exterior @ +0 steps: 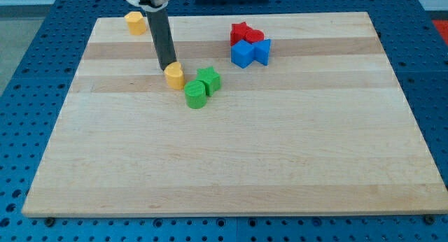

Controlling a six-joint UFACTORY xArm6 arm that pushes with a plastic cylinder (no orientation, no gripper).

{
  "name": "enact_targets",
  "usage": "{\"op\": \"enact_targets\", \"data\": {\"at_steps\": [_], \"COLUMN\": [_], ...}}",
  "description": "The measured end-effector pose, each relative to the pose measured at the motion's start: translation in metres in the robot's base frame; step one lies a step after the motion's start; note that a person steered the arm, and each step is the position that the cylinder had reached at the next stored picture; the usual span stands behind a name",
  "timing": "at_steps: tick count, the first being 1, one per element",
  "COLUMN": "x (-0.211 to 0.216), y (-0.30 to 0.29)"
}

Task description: Point your to the top left of the board

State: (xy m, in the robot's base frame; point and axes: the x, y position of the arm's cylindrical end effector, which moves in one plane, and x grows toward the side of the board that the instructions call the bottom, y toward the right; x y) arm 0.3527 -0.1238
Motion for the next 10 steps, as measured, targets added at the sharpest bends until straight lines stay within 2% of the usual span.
{"op": "enact_targets", "data": {"at_steps": [1, 2, 6, 10], "x": [0.013, 0.004, -0.155, -0.161], "y": [0.0, 0.0, 0.0, -0.028]}}
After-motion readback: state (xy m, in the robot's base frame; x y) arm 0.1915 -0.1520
